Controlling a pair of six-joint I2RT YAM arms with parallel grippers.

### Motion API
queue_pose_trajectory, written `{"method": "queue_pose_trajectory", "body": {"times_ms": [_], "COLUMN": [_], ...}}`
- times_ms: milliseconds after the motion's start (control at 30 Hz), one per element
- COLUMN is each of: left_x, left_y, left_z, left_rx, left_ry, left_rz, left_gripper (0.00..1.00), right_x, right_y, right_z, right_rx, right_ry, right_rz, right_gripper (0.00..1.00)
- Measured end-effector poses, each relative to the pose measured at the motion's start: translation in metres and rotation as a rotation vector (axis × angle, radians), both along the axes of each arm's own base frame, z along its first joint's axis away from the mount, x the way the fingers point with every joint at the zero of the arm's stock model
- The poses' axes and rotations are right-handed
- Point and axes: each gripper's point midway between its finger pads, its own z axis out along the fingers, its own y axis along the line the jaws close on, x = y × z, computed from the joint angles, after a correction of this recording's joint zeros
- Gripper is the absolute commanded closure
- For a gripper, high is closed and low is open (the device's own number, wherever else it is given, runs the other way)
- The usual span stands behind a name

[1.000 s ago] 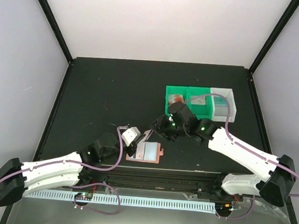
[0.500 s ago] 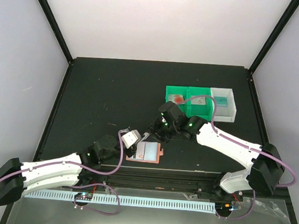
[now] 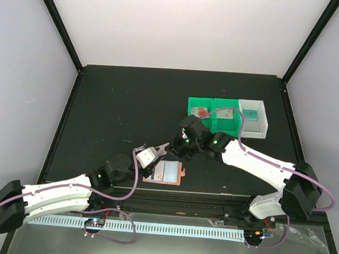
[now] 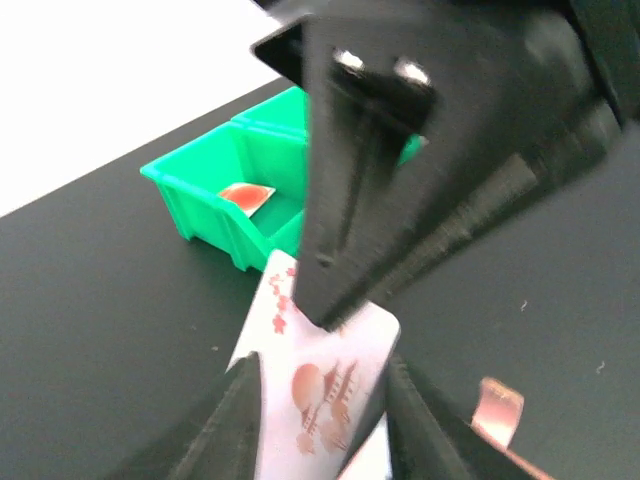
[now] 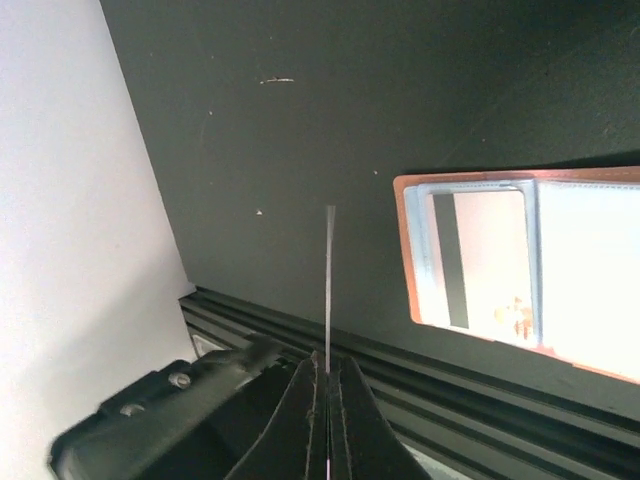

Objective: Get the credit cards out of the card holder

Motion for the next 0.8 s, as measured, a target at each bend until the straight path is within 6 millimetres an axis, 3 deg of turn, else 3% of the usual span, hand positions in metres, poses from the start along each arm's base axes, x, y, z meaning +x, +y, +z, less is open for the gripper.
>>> {"method": "queue_pose_trajectory", "body": {"times_ms": [167, 233, 500, 700, 800], "left_x": [0.003, 0.004, 0.007, 0.005, 0.004], "left_y": [0.006, 0.009, 0.02, 0.024, 0.024], "left_z": [0.006, 0.005, -0.008, -0.001, 0.002], "left_rx": [-0.063, -0.082, -0.114, -0.168, -0.204], "left_ry": [0.039, 0.067, 0.204, 0.264, 0.299], "left_rz": [0.049, 0.068, 0.161, 0.184, 0.179], "left_gripper": [0.21, 0.03, 0.01, 0.01, 0.01], "right_x": [0.0, -0.001, 0.018, 0.036, 0.045], "right_y": [-0.007, -0.014, -0.04, -0.06, -0.068], "right_z": [-0.01, -0.016, -0.021, -0.039, -0.034], "right_rx": [-0.044, -0.067, -0.118, -0.094, -0.093], "right_ry": [-0.049, -0.073, -0.278, -0.395, -0.454], "right_rz": [0.03, 0.035, 0.072, 0.155, 0.185], "right_gripper": [0.99, 0.99, 0.99, 0.99, 0.99]}}
